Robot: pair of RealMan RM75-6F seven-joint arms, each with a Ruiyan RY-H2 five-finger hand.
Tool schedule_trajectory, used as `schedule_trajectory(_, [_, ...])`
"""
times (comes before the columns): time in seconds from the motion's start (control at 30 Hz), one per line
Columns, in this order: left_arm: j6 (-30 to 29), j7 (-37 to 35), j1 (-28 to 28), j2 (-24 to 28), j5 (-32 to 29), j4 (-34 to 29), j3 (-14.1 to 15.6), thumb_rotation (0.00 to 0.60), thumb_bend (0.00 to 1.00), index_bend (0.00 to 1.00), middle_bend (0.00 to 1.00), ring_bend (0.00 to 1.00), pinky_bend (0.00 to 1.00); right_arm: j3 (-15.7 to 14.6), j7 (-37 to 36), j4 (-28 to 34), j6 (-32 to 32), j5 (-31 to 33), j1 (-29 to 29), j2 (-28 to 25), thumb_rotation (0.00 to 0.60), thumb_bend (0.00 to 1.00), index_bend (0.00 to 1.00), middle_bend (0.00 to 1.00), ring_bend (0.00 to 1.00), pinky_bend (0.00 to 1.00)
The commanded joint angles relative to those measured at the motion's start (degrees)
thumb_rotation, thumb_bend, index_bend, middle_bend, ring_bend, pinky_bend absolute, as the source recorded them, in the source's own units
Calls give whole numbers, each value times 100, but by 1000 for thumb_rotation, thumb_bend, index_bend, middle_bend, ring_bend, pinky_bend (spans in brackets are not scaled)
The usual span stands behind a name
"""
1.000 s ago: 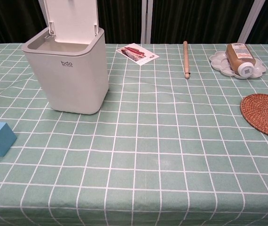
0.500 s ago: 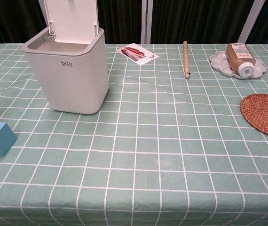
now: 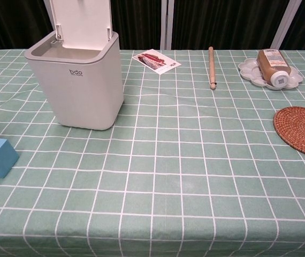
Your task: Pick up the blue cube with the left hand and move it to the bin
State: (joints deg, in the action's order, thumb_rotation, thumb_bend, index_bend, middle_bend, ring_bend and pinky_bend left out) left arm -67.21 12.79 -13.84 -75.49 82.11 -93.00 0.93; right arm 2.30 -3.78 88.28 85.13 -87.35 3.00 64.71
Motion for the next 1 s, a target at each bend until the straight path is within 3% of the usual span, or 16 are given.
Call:
schedule_trajectory(0.03, [-36, -57, -10, -72, 36, 73, 3, 600, 74, 236, 265, 185, 334, 1, -10, -12, -7, 13, -2, 7, 600, 336, 0, 0, 0, 0])
schedule_trajectory(0.43, [103, -203, -226, -347, 81, 243, -53, 600, 167, 339, 369, 283, 427, -5, 16, -8, -39, 19, 10, 22, 600, 338, 0, 0, 0, 0])
schedule_trajectory(0.7, [-114, -221, -207, -535, 98, 415, -102, 600, 266, 549, 581, 490, 636, -3, -40, -57, -57, 37, 10, 36, 600, 338, 0, 0, 0, 0])
schedule_trajectory(0.87, [-380, -82, -141, -330, 200, 170, -100, 600, 286, 572, 604, 513, 657, 13, -44, -49, -19, 39, -1, 12, 600, 335, 0, 0, 0, 0])
schedule_trajectory(1.0, [-851, 83, -70, 33, 207, -216, -359, 600, 286, 573, 605, 514, 657, 21, -27, -26, -16, 43, 0, -4, 600, 337, 0, 0, 0, 0])
